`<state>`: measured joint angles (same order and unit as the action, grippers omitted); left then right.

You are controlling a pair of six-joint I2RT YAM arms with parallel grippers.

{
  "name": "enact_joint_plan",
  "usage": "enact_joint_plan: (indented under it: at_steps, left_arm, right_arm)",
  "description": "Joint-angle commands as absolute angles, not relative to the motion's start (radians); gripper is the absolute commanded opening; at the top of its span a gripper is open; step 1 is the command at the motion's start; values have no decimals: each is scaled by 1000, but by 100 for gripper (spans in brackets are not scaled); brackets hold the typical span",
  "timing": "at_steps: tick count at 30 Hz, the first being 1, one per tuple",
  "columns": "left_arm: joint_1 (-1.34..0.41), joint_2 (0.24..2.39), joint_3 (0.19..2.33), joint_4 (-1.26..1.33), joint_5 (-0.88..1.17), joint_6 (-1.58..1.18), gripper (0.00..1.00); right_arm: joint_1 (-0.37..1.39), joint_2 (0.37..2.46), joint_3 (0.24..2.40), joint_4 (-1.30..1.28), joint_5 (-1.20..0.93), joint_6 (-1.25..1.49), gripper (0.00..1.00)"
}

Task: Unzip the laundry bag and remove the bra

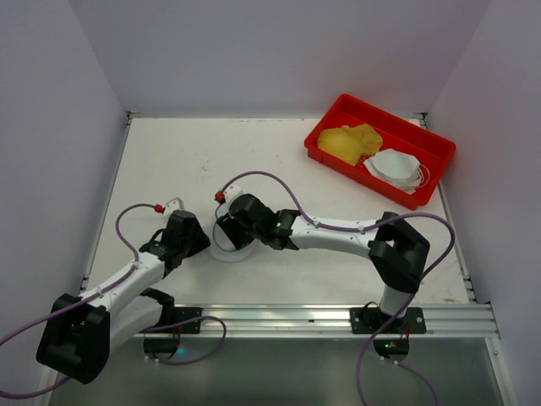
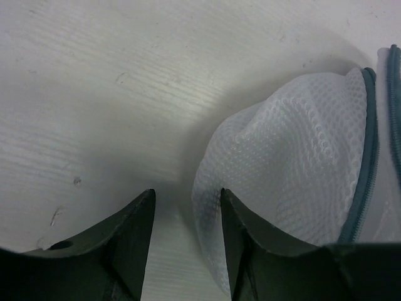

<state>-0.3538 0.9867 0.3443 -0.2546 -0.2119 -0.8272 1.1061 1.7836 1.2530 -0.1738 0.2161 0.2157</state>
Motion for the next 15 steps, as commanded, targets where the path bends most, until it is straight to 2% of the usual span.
enact_joint_plan:
  at_steps: [1, 5, 7, 9, 10, 11, 13, 15]
  left_arm:
    - [-347, 1023, 307, -141, -163, -825, 48]
    - [-347, 1089, 298, -106, -146, -838, 36]
    - [-347, 1104, 296, -91, -137, -842, 30]
    - [-347, 1104, 295, -81, -130, -847, 20]
    - [-347, 1100, 293, -78, -130, -848, 16]
    - [-347, 1097, 295, -77, -130, -853, 8]
    - [-348, 1085, 296, -74, -127, -856, 0]
    - [-347, 1080, 298, -71, -126, -861, 0]
  right_arm:
    - [1120, 1796, 1293, -169, 256, 183, 64]
    - [1123, 1822, 1298, -169, 294, 176, 58]
    - [1123, 1830, 1296, -166, 330, 176, 45]
    - [1121, 1832, 1296, -164, 366, 169, 35]
    - [1123, 1832, 1299, -173, 388, 172, 22]
    - [1123, 1830, 1299, -178, 402, 175, 16]
    - [1124, 1812, 1286, -166, 406, 172, 4]
    - [1124, 1801, 1273, -147, 399, 164, 0]
